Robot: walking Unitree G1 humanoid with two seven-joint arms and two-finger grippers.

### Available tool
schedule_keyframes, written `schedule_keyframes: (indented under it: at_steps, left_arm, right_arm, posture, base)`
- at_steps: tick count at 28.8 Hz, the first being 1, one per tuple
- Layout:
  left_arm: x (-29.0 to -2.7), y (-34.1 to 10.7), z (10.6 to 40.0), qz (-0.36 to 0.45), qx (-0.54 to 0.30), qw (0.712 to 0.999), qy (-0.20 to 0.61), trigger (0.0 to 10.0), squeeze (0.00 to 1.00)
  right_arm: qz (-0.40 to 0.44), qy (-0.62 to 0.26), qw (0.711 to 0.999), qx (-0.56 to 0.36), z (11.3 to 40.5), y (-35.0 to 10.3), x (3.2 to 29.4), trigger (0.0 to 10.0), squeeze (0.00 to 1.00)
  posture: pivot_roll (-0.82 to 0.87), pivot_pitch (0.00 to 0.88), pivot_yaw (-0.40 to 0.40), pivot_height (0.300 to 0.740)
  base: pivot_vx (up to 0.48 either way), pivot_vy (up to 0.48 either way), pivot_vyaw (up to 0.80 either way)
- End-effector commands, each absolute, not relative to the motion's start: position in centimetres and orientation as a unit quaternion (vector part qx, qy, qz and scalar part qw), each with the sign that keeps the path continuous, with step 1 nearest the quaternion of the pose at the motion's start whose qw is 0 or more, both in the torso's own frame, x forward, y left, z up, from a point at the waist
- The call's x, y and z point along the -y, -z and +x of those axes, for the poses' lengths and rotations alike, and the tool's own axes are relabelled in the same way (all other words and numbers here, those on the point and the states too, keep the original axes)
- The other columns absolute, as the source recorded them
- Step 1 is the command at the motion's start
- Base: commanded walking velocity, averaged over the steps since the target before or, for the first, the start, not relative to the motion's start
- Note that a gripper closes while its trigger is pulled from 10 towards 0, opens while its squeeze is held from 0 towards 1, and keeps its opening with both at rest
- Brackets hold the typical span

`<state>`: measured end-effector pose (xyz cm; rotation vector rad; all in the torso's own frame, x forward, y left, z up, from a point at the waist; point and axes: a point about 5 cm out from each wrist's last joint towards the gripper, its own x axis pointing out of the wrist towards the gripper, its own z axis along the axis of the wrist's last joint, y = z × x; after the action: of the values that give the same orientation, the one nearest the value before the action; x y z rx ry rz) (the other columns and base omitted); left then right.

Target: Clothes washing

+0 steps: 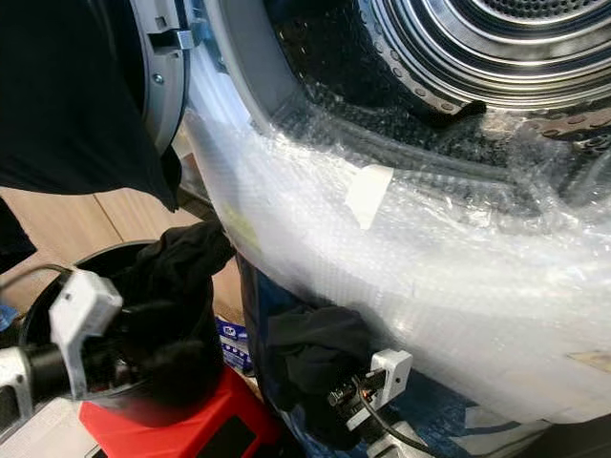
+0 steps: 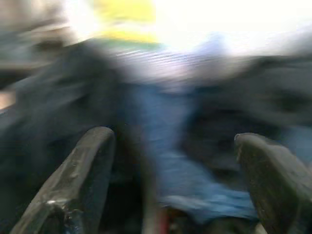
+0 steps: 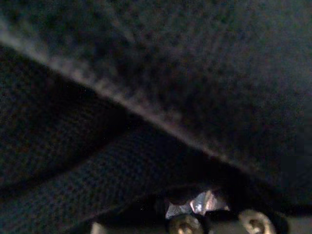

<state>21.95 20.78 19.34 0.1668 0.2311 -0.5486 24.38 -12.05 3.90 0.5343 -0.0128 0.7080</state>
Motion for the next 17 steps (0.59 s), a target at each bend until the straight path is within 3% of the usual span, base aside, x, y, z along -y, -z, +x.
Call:
schedule_keyframes:
  at_steps: [1,2,7,9,12,17]
  left_arm:
    - [-22.0,-18.7,22.3,0.091,-0.122,0.964,0.218,10.0,1.00]
    - [-22.0,-17.9,22.2,0.095,-0.124,0.964,0.216,10.0,0.00]
    - [-22.8,-17.0,23.6,0.094,-0.079,0.986,0.112,10.0,0.00]
    - [-24.4,-15.8,24.6,0.115,-0.064,0.991,0.005,10.0,0.00]
    - [-26.3,-15.0,25.0,0.107,-0.061,0.990,-0.075,10.0,0.00]
    - [-26.4,-12.9,25.4,0.187,-0.079,0.978,-0.053,10.0,0.00]
  right_arm:
    - [0.258,-0.354,0.899,0.012,24.2,-4.2,11.9,0.0,0.00]
    - [0.258,-0.360,0.896,0.009,24.1,-4.0,11.9,0.0,0.00]
    - [0.260,-0.379,0.888,0.006,23.5,-4.1,12.0,0.0,0.00]
    - [0.266,-0.386,0.883,0.011,23.1,-4.3,11.8,0.0,0.00]
    - [0.270,-0.414,0.869,0.012,22.2,-4.5,11.2,0.0,0.00]
    - [0.267,-0.468,0.842,0.019,20.8,-5.5,10.2,0.0,0.00]
  posture:
    - [0.19,0.128,0.022,0.740]
    - [0.19,0.128,0.022,0.740]
    - [0.17,0.130,0.018,0.740]
    - [0.17,0.124,0.017,0.740]
    - [0.16,0.118,0.013,0.740]
    - [0.16,0.116,0.008,0.740]
  base:
    - [0.000,0.000,0.00]
    - [0.000,0.000,0.00]
    - [0.000,0.000,0.00]
    - [0.000,0.000,0.00]
    - [0.000,0.000,0.00]
    - [0.000,0.000,0.00]
